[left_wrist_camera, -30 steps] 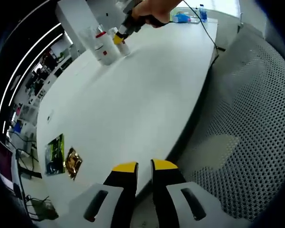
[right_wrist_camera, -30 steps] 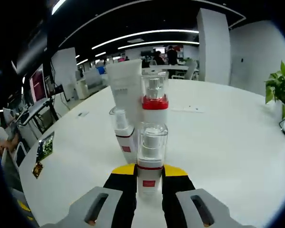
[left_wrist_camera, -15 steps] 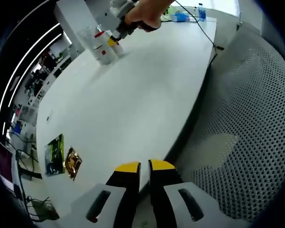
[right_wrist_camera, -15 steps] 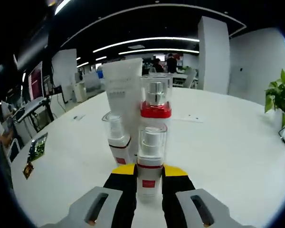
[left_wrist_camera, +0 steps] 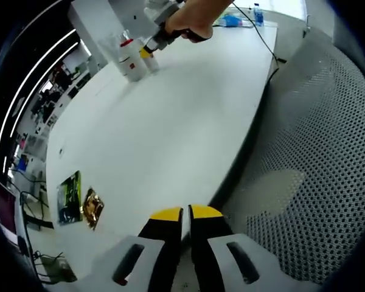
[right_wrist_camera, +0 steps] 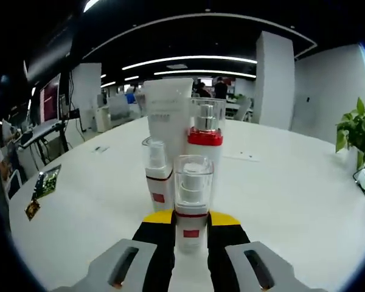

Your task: Arrange the skincare products in the storage area until every visible bottle or jar stands upright without overlapping.

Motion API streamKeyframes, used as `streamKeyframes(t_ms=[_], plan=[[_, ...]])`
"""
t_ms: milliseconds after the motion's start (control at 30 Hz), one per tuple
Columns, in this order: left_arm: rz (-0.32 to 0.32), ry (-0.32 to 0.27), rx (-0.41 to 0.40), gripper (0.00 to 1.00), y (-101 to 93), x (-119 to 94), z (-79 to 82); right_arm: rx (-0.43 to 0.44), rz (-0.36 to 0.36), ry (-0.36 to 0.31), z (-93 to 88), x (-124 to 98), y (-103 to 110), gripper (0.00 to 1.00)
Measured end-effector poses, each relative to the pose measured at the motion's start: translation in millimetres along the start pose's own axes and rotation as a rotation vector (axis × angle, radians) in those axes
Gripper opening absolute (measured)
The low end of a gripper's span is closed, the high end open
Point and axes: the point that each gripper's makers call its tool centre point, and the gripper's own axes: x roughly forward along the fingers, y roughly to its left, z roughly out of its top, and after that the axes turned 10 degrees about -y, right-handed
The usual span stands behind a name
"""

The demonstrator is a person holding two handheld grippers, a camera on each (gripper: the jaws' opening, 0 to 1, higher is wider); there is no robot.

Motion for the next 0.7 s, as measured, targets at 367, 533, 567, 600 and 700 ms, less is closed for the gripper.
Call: streamKeyframes(t_ms=[367,533,567,600,700], plan=[[0.001,0.001,0.0,0.0,-0.2,0.3,-0.1,0.018,-0.03,0.012,7.1,8.0,3.9,0.11],[0.001,0.001,-0.001,0.0,-0.4,0.5,-0.6,0.02,-0.043,0.015,9.6,13.3,5.2,0.12],[0.001,0.003,-0.001,0.0,-0.5,0.6,-0.9,0.023,-0.045,0.015,9.8,14.2,4.6,0.12],[0.002,0.004,0.0,0.0,-0.2,0.5,-1.0,0.026,-0.05,0.016,10.2,14.9,4.4,0.12],[0.003,0.005,-0.001,0.0,0.3,0.1,-0.8,0.031,-0.056,0.017,10.9,17.9,3.4,0.12]])
